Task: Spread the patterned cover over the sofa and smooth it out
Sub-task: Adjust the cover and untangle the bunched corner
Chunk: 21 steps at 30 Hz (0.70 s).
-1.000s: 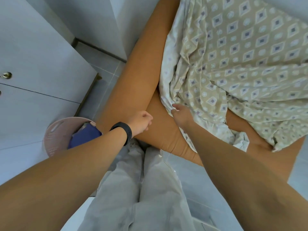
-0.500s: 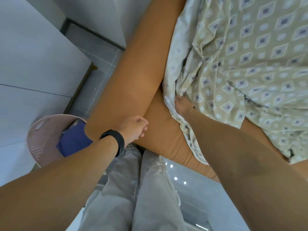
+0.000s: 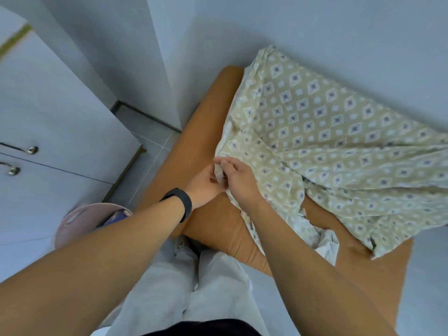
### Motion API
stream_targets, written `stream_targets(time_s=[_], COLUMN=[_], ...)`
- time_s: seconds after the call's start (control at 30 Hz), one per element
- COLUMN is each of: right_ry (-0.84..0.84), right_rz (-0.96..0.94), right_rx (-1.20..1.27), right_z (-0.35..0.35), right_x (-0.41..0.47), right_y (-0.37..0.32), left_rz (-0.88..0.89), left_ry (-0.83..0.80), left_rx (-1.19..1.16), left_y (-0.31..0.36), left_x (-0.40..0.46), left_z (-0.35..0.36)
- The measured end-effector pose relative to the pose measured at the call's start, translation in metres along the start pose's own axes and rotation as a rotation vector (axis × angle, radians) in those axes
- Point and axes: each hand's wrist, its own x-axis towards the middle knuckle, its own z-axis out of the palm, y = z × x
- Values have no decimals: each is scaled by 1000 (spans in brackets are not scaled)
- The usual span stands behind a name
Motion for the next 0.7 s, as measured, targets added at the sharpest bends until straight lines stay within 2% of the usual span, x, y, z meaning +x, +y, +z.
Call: stream_targets(time_s=[0.13, 0.23, 0.33, 0.43, 0.5, 0.6, 0.7], right_ry=[11, -72, -135, -132, -70, 61, 90], right_rz=[-40, 1, -12, -80, -120, -213, -153], right_rx=[97, 218, 285, 282, 195, -117, -329], right_z=[-17, -21, -19, -24, -32, -44, -47], right_x=[-28, -38, -48, -56, -59, -70, -78], right_y=[-40, -57, -71, -79, -77, -56, -18], left_rz=[90, 137, 94, 46, 40, 55, 86], left_ry=[9, 19, 108, 152, 138, 142, 119], left_rx=[-4, 47, 45, -81, -216, -391, -534], left_y=[36, 47, 49, 48, 46, 56, 75], left_x=[-24, -36, -47, -61, -65, -71, -75], left_z=[0, 4, 9, 7, 6, -3, -20])
